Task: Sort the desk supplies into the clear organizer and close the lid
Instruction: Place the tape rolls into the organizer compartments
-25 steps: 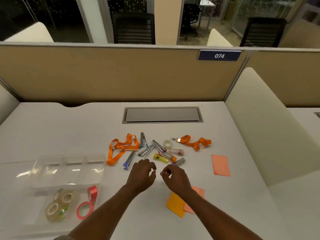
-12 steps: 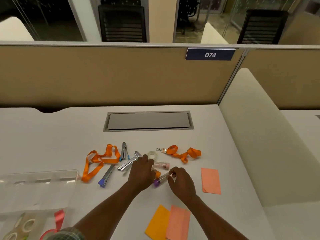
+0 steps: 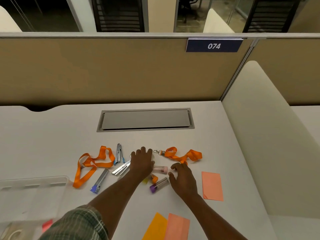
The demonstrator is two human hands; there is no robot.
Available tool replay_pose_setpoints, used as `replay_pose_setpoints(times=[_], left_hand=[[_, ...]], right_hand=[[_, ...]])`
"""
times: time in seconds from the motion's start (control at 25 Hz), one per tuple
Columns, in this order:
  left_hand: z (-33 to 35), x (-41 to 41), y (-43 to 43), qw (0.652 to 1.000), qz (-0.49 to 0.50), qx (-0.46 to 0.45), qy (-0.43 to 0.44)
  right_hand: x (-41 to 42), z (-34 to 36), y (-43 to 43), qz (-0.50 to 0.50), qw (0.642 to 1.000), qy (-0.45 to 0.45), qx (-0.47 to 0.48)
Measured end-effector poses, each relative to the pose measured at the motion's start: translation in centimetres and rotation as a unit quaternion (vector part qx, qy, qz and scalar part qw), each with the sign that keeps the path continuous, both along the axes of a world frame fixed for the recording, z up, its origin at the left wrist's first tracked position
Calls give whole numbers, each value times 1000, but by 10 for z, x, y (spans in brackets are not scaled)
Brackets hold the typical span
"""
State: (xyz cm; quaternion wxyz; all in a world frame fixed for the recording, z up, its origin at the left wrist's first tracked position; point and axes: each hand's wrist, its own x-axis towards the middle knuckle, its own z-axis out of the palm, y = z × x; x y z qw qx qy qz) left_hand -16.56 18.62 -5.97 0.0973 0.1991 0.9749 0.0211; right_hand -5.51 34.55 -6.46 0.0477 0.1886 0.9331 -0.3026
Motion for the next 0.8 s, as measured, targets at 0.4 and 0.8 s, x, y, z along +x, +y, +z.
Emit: replay_pose_setpoints(times=[0.4,0.8], left_hand=[[8,3,8,993,27,116,6],[29,87,-92,971,52,230,-33]], right_hand=[[50,-26,-25,50,996,24,68],[81,-3,-66,96,988,28,114]])
